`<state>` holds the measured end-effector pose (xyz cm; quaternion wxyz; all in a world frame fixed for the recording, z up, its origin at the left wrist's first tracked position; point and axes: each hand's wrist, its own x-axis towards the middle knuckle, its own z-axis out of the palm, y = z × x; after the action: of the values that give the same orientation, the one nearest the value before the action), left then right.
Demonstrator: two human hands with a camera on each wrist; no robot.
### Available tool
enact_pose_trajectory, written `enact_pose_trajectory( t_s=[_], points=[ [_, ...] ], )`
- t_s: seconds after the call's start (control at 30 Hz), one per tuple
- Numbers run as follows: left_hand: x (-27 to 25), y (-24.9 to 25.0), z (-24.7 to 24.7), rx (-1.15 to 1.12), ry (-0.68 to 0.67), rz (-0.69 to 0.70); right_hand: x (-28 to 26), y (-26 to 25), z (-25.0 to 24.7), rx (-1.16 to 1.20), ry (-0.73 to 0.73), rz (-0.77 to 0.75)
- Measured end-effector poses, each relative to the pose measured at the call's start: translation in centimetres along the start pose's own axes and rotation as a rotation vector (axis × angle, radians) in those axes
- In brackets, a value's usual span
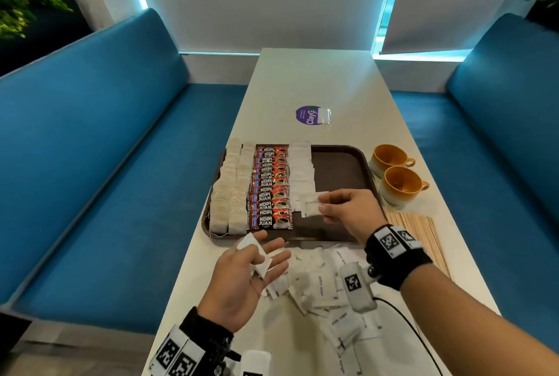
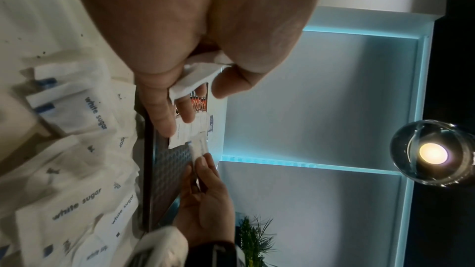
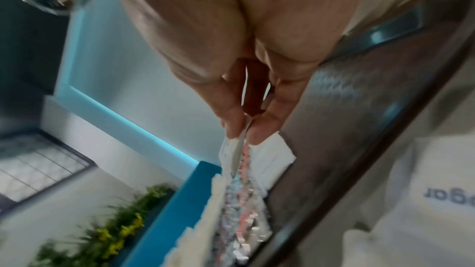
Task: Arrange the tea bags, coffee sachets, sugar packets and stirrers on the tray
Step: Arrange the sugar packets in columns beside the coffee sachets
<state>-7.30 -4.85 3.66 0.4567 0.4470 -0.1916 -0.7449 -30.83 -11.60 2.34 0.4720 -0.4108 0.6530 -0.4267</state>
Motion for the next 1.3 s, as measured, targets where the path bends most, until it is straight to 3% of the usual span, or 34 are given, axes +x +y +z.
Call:
enact_pose_trajectory(
  t_s=[0.23, 0.63, 0.93, 1.17, 1.3],
  points=[
    [-0.3, 0.2, -0.3, 0.015, -0.061, -0.018, 4.8, 1.7, 2.7, -0.161, -0.005, 0.066],
    [-1.1, 0.4, -1.0, 0.081, -0.085, -0.01, 5.8, 2.0, 3.0, -0.567, -0.015, 0.016],
    [-1.7, 0.4, -0.9, 0.129, -0.061, 0.054, 2.0, -0.6, 1.7, -0.342, 0.057, -0.1],
    [-2.1, -0.2, 0.2, 0.214, -0.105, 0.155, -7.3, -4.2, 1.6, -0.015, -0.214, -0.163],
    [-2.2, -0.8, 0.4, 0.342, -0.135, 0.188, -10.3, -3.4, 1.8, -0.007, -0.293, -0.182]
  ],
)
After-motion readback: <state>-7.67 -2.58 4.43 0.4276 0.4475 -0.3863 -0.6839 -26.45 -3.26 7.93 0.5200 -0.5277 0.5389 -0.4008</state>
